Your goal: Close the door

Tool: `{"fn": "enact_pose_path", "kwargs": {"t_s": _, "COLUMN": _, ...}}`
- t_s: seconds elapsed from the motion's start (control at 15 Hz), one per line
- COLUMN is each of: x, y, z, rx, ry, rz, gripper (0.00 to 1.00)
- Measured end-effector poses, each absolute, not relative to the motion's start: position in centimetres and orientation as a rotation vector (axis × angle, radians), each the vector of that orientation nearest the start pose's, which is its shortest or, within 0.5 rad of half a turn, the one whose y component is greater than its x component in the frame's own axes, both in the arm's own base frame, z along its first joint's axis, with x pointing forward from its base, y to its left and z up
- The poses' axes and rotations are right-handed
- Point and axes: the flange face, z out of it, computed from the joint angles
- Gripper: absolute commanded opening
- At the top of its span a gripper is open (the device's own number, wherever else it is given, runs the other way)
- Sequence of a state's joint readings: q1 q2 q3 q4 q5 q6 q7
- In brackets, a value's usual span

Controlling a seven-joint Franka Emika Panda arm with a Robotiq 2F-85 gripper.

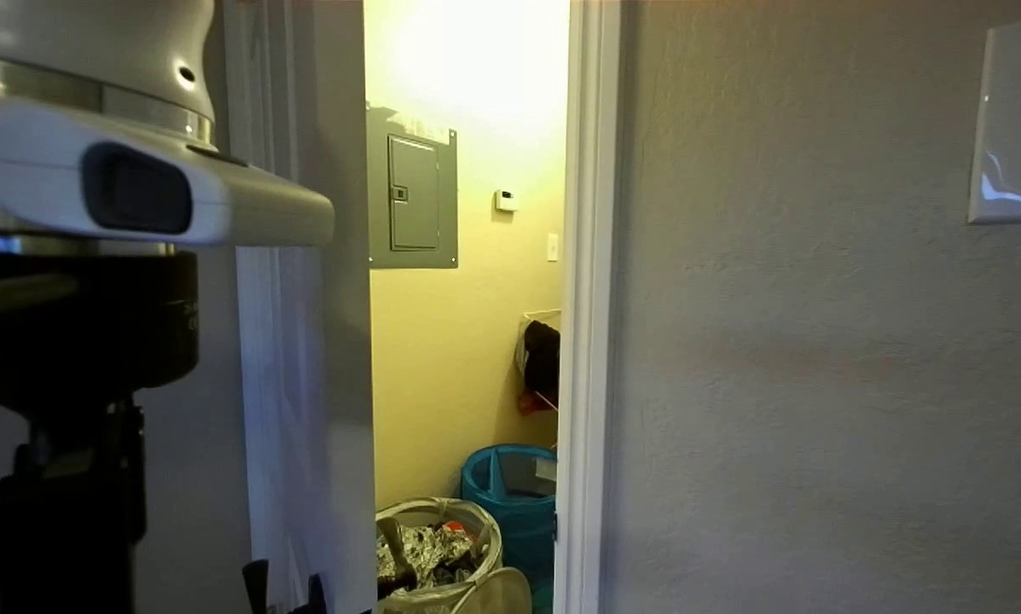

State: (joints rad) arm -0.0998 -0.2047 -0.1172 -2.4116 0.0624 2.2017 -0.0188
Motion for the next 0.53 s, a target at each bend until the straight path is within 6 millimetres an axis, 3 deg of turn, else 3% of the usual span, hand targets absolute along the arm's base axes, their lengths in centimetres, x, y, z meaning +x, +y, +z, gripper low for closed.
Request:
{"fn": "enact_pose_path", "kwargs": {"t_s": 0.27, "x": 47.3, "y": -6.7, "z": 39.2, "rx": -3.096, "ry": 0.447, "rz": -0.186, "gripper": 1.00}}
{"fn": "enact_pose_path", "kwargs": {"t_s": 0.53, "x": 48.8, "y": -5.6, "z": 40.7, "rx": -3.064, "ry": 0.518, "rz": -0.395, "gripper": 1.00}}
